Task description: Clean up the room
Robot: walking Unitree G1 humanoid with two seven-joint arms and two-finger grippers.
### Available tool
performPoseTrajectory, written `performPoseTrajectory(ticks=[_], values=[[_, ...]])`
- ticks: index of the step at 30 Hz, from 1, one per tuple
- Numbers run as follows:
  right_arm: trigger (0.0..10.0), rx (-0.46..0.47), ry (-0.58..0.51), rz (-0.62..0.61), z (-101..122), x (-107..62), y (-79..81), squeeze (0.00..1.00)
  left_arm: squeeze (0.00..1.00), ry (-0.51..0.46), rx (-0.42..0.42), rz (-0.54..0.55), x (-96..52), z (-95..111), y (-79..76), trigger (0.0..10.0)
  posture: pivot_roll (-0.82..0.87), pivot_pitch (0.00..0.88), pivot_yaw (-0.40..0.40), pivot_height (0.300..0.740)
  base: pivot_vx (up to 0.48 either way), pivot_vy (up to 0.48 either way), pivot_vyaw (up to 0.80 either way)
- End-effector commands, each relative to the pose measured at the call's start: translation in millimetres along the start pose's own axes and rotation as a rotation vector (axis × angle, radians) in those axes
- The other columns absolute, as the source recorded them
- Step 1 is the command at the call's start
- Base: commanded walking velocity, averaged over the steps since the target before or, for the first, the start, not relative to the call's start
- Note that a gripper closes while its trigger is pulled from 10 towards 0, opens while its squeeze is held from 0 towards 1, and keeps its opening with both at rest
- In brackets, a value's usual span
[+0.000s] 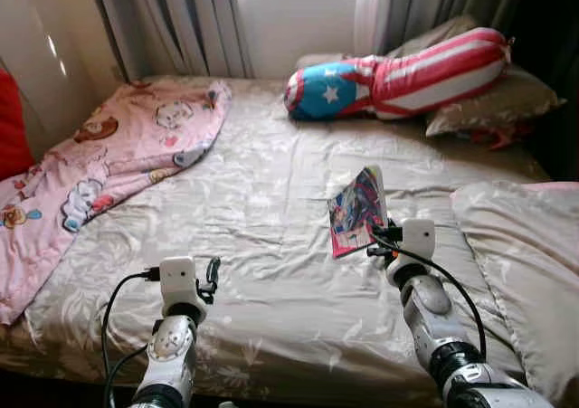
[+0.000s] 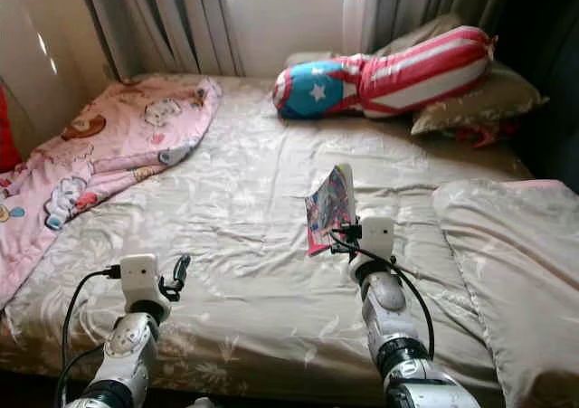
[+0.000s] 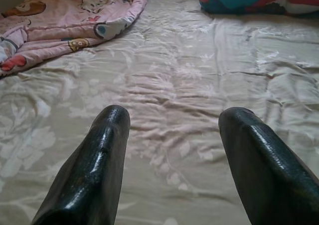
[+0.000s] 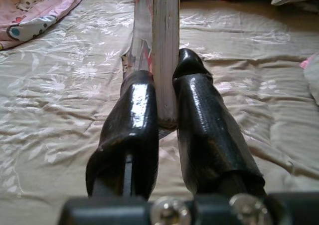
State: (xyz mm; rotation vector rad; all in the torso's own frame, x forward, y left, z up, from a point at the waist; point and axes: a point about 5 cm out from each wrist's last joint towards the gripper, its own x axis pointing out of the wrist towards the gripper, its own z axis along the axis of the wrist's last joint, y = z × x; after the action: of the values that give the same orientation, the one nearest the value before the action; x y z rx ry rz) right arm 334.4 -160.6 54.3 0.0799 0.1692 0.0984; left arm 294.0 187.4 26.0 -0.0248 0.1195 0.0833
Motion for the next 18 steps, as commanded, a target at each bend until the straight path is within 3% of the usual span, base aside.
performPoseTrajectory(ticks=[1, 18], values=[[10.0, 0.004, -0.04, -0.001, 7.2, 2.1, -0.1, 0.0, 0.0, -0.001, -0.003, 0.003, -2.4, -1.8, 1.5, 10.0, -0.1, 0.0, 0.007, 0.654, 0.0, 0.0, 0.0], [10.0, -0.002, -0.006, -0.006, 1.7, 1.3, 1.2, 0.0, 0.0, 0.011, -0.007, -0.012, -3.0, -3.8, 0.6, 10.0, -0.1, 0.0, 0.011, 0.654, 0.0, 0.0, 0.0]])
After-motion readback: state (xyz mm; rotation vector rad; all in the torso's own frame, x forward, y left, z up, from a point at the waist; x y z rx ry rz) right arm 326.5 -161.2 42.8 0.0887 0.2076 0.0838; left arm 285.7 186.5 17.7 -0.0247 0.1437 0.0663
